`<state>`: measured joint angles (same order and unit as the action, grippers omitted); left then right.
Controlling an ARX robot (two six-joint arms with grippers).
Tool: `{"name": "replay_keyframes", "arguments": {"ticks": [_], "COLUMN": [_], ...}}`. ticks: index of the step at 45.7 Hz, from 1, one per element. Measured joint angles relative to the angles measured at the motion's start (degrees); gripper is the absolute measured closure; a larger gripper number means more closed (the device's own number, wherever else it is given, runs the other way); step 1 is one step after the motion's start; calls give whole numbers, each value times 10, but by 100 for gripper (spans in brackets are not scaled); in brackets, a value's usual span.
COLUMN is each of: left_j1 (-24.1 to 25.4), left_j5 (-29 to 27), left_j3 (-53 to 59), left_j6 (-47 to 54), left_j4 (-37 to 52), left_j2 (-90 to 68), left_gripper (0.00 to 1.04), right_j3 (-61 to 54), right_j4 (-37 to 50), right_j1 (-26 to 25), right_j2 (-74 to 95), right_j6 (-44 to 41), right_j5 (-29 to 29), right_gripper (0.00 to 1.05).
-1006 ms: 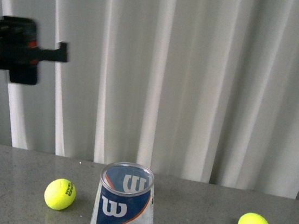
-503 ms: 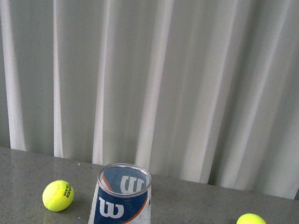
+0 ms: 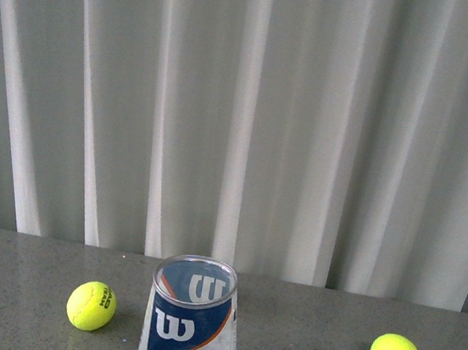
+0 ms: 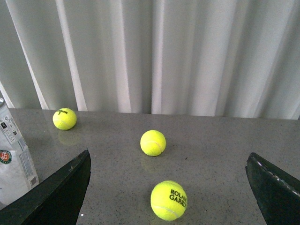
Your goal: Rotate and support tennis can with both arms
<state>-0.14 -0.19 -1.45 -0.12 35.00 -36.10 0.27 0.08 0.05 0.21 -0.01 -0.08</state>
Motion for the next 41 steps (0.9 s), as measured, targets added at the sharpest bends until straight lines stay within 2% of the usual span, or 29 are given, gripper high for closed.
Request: {"name": "replay_keyframes", "arguments": {"ticks": [41], "left_j1": [0], "left_j5": [2], "left_j3": [1], "left_j6": [0], "left_j4": [-231], "left_j2": [244], "left_gripper": [101], "right_j3": [0], "right_j4": [0], "right_j1": [0], "right_j2": [0], "right_j6": [0], "right_j5": [0], "right_gripper": [7]}}
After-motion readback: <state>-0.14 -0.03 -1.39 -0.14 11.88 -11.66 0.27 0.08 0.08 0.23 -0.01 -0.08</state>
